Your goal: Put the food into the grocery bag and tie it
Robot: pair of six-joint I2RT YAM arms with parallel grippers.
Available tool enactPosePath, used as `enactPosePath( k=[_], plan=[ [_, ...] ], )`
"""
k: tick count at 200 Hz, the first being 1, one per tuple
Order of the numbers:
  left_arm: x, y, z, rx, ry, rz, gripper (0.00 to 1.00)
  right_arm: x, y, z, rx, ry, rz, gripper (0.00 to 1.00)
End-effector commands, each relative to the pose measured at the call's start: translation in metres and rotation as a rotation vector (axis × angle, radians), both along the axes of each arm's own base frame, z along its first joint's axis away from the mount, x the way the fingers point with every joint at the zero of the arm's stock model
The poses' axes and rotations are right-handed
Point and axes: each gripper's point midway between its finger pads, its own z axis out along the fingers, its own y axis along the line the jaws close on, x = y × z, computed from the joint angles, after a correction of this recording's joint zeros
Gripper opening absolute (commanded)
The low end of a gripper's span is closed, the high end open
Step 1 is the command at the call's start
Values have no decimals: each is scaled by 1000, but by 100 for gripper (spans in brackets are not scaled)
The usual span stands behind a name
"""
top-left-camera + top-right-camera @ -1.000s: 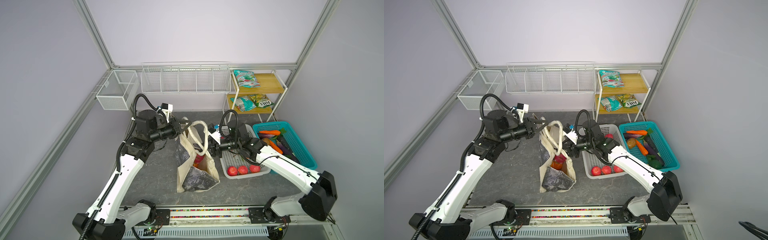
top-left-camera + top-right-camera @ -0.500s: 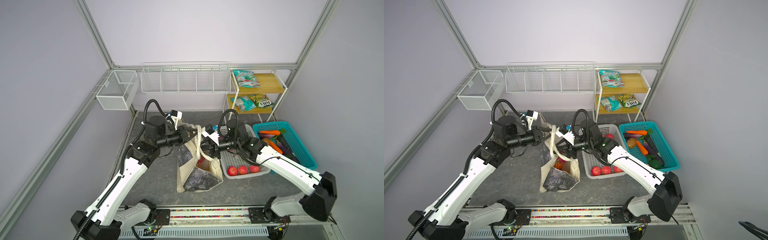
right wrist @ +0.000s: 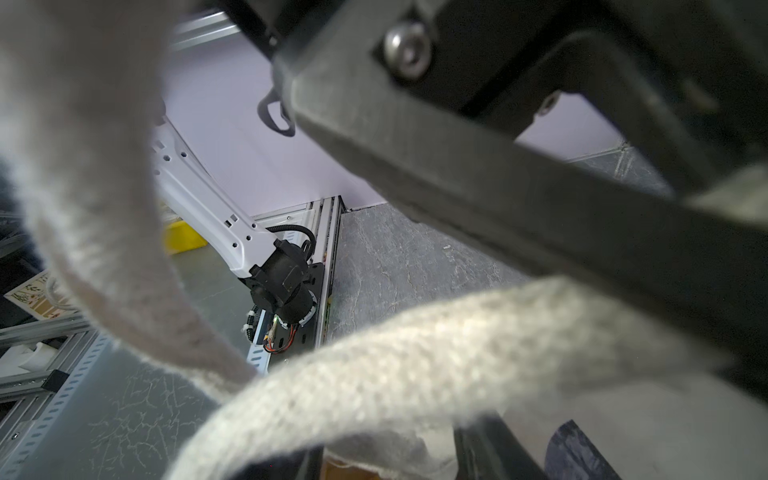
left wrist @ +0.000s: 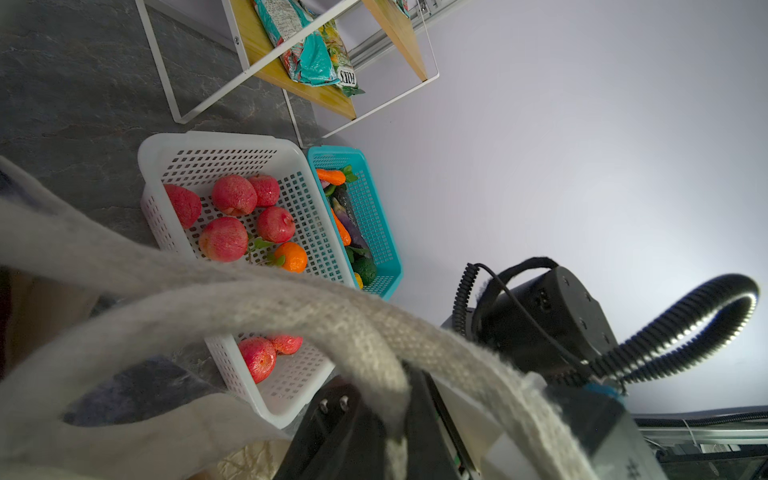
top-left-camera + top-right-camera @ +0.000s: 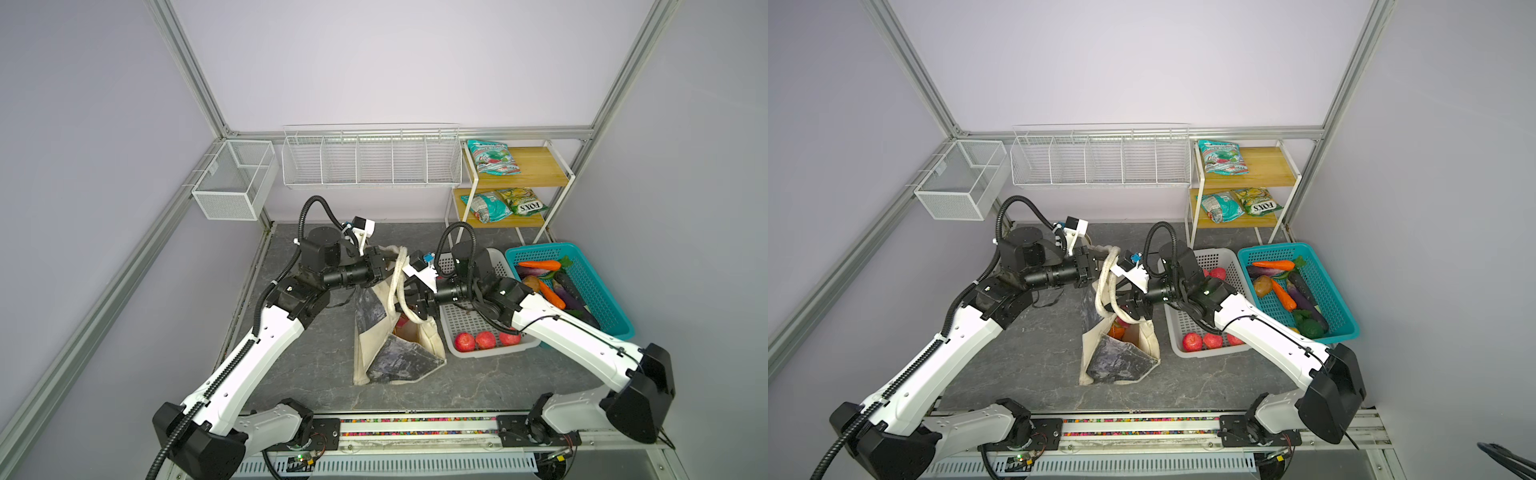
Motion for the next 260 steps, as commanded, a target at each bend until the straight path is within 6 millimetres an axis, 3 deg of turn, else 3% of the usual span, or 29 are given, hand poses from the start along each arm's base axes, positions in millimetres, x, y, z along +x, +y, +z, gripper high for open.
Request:
enactPosePath(
  k=[1,62,128,218,232,238,244,260],
  plan=[
    [3,-4,25,-43,-53,-7,0,-23,-5,9,45,-104,65,55],
    [5,-6,23,-36,-51,-12,0,-35,-8,15,84,-146,115,68],
    [4,-5,13,-29,-37,-9,0,-31,8,49,218,-104,155,76],
    [-2,2,5,-13,-34,10,0,-27,21,49,302,-4,164,88],
    [-2,3,3,-12,-33,14,0,-27,26,49,310,2,164,92],
    [-2,3,2,-13,-31,15,0,-27,28,49,313,3,165,99],
    [-2,3,1,-13,-28,16,0,-27,31,48,315,4,164,89],
    [-2,3,0,-13,-26,18,0,-27,36,47,323,9,163,88]
  ],
)
